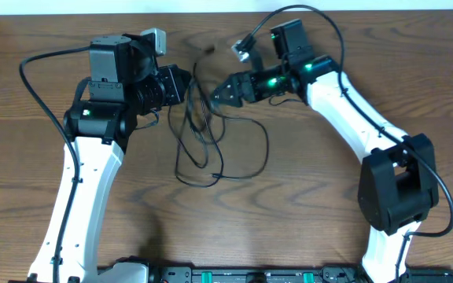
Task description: Untangle cables
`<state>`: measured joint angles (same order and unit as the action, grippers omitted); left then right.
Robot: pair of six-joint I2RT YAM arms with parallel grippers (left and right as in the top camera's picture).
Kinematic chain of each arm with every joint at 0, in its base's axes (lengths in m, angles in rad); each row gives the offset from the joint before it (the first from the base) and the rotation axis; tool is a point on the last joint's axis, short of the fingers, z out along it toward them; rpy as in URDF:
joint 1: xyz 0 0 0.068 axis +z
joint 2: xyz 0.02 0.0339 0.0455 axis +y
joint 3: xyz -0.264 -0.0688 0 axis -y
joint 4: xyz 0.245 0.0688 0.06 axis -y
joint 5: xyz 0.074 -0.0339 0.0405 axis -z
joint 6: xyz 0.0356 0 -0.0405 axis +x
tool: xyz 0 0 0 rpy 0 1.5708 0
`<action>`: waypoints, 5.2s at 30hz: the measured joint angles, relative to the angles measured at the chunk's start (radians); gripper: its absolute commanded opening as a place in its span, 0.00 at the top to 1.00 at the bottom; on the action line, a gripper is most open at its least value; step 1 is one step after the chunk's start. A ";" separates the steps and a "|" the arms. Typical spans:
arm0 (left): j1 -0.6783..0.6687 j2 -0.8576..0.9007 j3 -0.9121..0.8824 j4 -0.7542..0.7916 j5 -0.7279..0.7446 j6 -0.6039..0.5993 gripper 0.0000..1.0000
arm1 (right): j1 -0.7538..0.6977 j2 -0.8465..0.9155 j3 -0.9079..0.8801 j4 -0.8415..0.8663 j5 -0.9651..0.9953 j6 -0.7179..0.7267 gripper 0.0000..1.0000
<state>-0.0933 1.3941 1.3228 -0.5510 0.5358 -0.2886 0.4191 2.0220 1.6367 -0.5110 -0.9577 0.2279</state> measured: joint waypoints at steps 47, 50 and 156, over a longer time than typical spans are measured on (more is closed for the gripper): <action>0.273 0.216 0.000 -0.333 -0.674 -0.240 0.31 | 0.304 0.249 0.000 0.577 0.827 0.027 0.09; 0.273 0.216 0.000 -0.332 -0.672 -0.239 0.31 | 0.316 0.302 0.000 0.605 0.842 0.033 0.23; 0.026 0.216 0.000 -0.076 0.338 -0.343 0.41 | 0.172 -0.249 -0.002 0.102 0.681 0.125 0.99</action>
<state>-0.0677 1.6104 1.3231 -0.6266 0.8742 -0.6319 0.5907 1.7725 1.6352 -0.4091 -0.2764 0.3527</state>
